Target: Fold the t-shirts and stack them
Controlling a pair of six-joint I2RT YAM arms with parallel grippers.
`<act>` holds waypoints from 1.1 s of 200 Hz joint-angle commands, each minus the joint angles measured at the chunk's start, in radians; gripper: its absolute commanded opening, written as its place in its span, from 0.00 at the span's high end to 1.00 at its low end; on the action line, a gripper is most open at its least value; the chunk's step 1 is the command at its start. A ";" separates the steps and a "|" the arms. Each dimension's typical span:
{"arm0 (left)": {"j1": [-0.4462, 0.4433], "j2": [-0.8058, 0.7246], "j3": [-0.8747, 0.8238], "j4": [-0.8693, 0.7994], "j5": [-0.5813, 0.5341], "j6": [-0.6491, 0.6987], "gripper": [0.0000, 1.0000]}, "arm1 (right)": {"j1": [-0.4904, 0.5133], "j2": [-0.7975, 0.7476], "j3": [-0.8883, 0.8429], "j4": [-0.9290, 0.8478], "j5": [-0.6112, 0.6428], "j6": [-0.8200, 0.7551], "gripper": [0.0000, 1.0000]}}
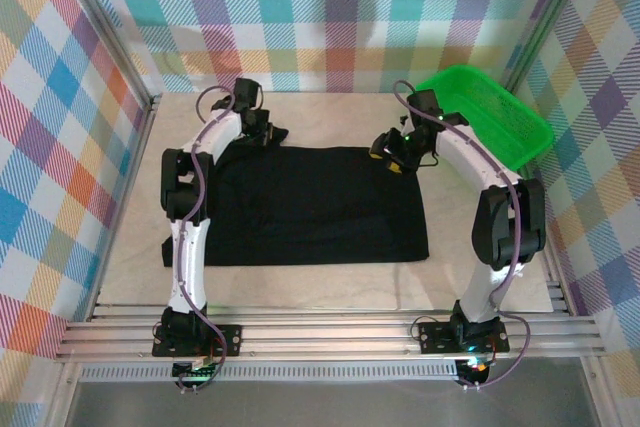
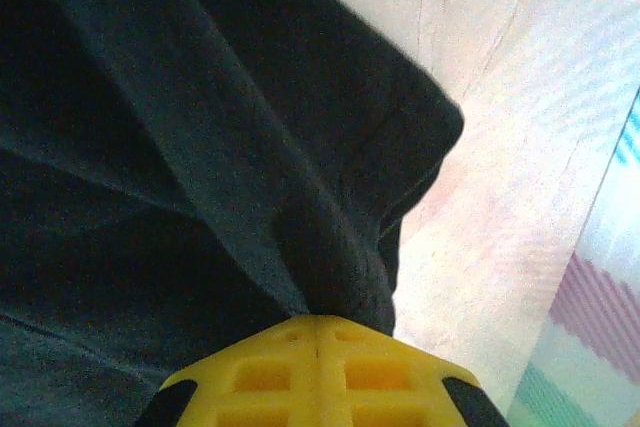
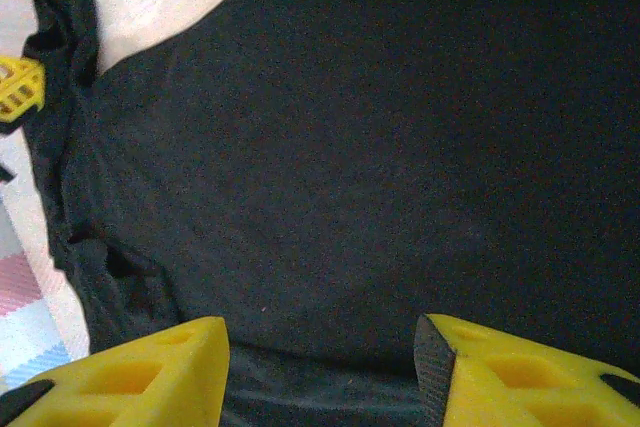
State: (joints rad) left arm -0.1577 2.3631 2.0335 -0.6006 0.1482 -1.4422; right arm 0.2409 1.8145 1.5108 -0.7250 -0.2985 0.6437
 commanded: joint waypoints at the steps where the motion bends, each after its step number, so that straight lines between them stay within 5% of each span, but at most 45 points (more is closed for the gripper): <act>1: 0.038 -0.022 0.038 -0.034 -0.033 0.037 1.00 | -0.025 0.077 0.080 -0.013 0.088 -0.051 0.49; 64: 0.166 -0.074 0.029 -0.006 0.051 0.155 1.00 | -0.025 0.383 0.416 -0.074 0.287 -0.092 0.55; 110: 0.198 -0.041 0.092 -0.015 0.179 0.181 1.00 | -0.022 0.448 0.509 -0.120 0.359 -0.071 0.56; 131: 0.147 -0.047 0.113 -0.138 0.195 0.193 0.57 | -0.013 0.432 0.498 -0.120 0.342 -0.056 0.56; 140: 0.128 -0.078 0.061 -0.161 0.179 0.172 0.53 | -0.006 0.420 0.488 -0.115 0.322 -0.059 0.56; 178: 0.113 -0.282 -0.251 -0.245 0.050 0.139 0.75 | 0.049 0.330 0.380 -0.082 0.203 -0.097 0.59; 220: 0.151 -0.326 -0.486 -0.239 0.016 0.227 0.90 | 0.112 0.263 0.178 -0.017 0.107 -0.066 0.59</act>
State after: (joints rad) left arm -0.0513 2.0636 1.6451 -0.8043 0.2295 -1.2686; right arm 0.3225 2.1231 1.7721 -0.7776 -0.1074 0.5674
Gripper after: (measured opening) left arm 0.123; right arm 0.409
